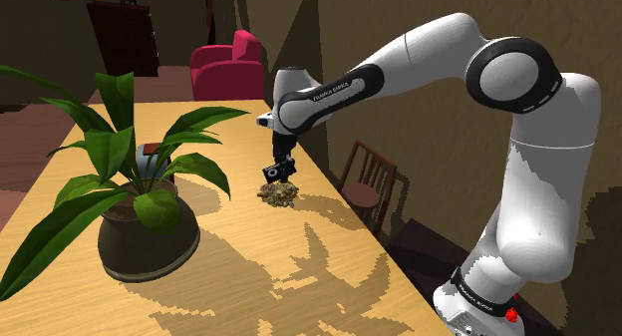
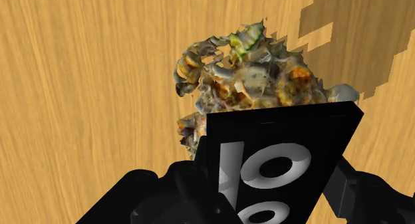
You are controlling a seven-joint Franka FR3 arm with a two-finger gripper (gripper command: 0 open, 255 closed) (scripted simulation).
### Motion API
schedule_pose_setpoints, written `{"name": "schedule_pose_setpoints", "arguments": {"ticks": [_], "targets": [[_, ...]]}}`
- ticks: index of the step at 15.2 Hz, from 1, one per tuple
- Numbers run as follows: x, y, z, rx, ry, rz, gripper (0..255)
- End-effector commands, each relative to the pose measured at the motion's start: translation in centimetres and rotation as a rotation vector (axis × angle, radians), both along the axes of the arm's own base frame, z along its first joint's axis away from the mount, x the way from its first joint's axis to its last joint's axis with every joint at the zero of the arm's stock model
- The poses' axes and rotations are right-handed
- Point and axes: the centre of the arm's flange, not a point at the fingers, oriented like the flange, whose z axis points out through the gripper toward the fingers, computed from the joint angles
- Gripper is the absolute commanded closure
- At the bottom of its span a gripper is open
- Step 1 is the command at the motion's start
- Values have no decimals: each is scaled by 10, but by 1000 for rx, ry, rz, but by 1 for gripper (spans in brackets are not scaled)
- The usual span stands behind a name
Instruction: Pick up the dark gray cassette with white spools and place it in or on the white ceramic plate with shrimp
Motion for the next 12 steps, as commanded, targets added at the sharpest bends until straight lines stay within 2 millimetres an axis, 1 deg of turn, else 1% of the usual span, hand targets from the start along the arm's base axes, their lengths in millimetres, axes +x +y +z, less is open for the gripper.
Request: {"name": "schedule_pose_setpoints", "arguments": {"ticks": [1,8,12], "targets": [[0,0,-10,0,-1,0,255],[0,0,-49,0,-1,0,255],[0,0,-49,0,-1,0,255]]}}
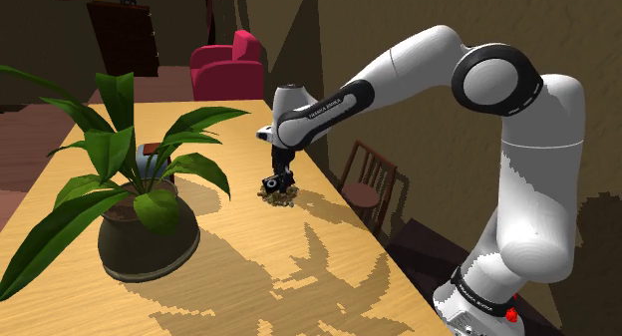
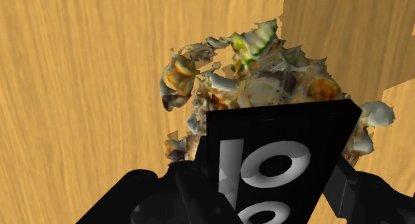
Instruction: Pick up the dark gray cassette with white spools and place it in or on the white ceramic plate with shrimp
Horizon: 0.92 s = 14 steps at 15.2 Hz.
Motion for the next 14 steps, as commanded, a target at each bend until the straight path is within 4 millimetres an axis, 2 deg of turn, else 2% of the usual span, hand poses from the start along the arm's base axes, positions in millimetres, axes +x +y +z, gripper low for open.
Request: {"name": "schedule_pose_setpoints", "arguments": {"ticks": [1,3,4,9,13,14], "targets": [[-1,0,-3,-1,4,1,255],[-1,0,-3,-1,4,1,255],[0,0,-3,-1,4,1,0],[-1,0,-3,-1,4,1,0],[-1,-1,47,-1,4,1,0],[-1,-1,47,-1,4,1,0]]}}
